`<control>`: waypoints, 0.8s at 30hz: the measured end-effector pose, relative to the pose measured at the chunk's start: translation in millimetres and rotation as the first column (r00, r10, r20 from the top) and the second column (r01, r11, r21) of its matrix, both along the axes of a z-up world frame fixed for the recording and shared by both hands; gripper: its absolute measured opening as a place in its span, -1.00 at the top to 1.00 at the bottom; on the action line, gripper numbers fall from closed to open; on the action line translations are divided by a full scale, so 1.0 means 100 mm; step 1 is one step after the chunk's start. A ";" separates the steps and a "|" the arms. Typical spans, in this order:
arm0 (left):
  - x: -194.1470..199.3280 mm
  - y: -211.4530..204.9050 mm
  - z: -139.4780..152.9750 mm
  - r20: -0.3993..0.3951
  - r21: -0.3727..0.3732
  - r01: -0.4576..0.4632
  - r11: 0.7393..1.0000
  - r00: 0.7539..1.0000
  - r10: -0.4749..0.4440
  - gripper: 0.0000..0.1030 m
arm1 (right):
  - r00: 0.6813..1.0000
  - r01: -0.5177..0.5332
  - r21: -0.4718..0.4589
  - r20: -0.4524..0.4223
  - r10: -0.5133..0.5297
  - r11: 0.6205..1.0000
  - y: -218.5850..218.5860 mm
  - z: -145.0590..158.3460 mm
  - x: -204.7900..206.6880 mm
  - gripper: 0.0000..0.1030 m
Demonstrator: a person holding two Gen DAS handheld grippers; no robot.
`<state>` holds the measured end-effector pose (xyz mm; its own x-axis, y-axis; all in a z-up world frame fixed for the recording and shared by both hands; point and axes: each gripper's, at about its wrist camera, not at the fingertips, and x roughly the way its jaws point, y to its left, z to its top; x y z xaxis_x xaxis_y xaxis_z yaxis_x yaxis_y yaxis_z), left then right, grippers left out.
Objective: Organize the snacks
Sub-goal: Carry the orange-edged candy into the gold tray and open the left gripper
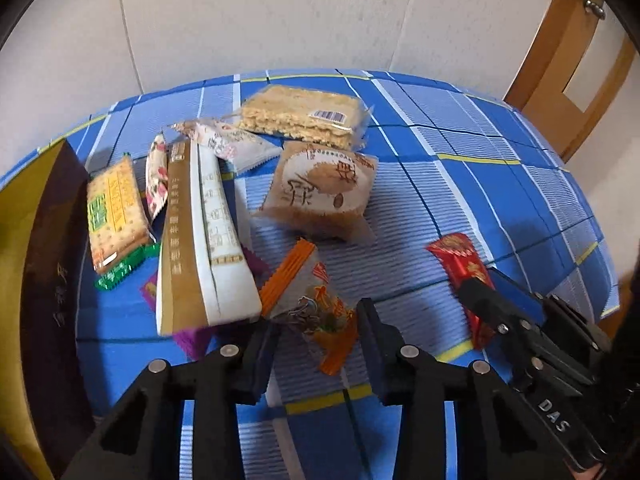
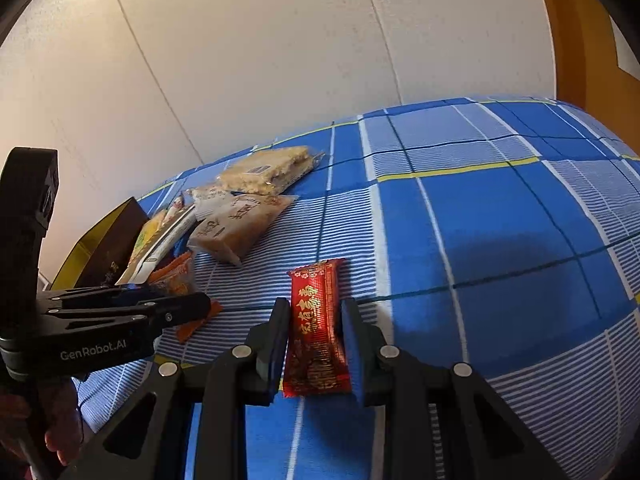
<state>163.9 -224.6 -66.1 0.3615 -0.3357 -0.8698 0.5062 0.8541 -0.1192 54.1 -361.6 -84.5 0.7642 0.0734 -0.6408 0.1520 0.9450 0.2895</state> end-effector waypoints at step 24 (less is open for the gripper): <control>-0.61 0.48 0.30 0.073 -0.115 0.093 0.989 0.994 -0.085 0.27 | 0.999 -0.048 -0.047 0.003 0.049 0.998 0.17 -0.01 0.06 0.49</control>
